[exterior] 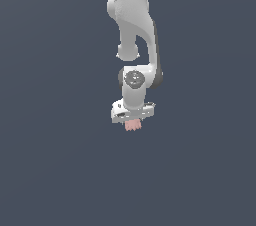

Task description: Pick up the object and move it to a goal position.

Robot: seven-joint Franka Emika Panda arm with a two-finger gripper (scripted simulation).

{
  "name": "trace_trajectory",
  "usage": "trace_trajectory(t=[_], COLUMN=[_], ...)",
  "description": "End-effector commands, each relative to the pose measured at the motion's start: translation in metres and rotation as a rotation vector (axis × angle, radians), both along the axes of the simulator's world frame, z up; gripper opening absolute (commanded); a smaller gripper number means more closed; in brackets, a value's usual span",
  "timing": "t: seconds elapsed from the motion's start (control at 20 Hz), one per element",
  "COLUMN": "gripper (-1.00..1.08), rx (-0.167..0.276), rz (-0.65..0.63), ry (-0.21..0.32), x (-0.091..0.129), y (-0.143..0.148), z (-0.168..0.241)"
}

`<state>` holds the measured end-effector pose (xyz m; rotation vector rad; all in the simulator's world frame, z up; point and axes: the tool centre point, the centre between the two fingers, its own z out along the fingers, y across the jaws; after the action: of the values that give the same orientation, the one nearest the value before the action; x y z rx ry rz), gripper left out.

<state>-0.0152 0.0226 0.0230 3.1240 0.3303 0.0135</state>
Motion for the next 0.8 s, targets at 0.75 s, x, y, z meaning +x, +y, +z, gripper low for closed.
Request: trace_trajectory(t=[0.75], gripper=[-1.00], rx=[-0.001], rz=[0.001], ry=[-0.001], x=[0.004], y=[0.007], z=[0.010])
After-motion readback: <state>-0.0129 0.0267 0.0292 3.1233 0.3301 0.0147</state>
